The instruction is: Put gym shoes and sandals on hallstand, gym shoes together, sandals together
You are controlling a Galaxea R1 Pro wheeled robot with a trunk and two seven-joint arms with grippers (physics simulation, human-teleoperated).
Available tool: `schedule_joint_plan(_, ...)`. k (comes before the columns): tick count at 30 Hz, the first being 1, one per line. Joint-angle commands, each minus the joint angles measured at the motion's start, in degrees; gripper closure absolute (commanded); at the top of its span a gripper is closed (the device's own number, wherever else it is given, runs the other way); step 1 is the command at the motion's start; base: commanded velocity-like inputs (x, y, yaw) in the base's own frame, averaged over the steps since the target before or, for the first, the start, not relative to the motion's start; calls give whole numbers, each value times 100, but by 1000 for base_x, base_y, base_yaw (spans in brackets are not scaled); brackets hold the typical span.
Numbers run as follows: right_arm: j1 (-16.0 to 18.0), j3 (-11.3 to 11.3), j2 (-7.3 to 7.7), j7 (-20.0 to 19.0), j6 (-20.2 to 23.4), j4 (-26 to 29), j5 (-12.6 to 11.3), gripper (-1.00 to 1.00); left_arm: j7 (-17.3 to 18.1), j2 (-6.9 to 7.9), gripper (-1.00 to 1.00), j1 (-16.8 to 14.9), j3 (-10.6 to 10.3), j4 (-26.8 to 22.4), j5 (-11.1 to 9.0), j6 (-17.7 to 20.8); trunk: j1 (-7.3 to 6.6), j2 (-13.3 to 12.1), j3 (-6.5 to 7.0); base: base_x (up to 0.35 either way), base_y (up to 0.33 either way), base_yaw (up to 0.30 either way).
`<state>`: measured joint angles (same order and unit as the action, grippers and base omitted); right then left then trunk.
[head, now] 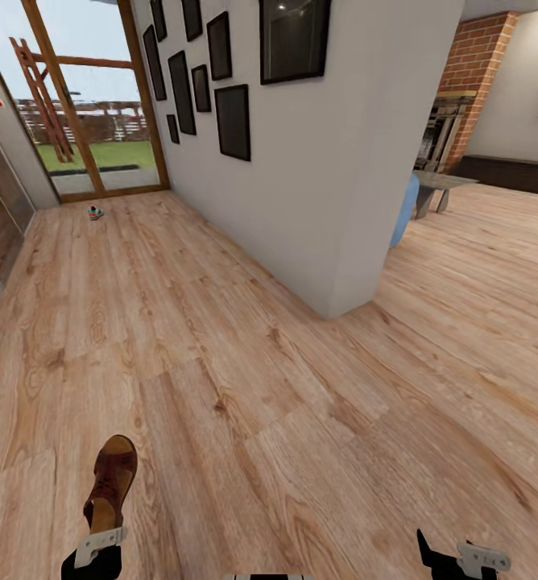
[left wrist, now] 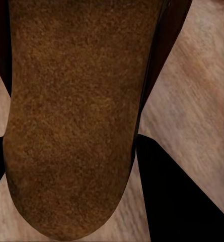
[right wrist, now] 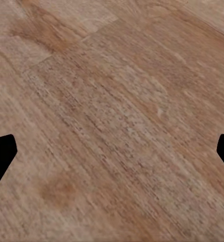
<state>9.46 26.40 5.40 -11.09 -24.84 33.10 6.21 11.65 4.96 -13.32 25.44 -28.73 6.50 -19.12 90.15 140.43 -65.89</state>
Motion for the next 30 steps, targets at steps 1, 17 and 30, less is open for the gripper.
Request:
schedule_joint_plan(1,6,49,-22,-41,-63,-19,61,-100,36,-6,100,-5,49,5,80,-28,-24,-40,24,0,0,0)
schedule_joint_plan(17,3,49,-151,-42,-236,-147,298,-100,45,-10,100,-4,33,118,79,-41,-375,-682,455,0,0,0)
schedule_joint_plan(30,3,49,-153,-42,-240,-155,310,-100,59,-12,100,-4,27,122,79,-43,-529,-963,699,0,0,0)
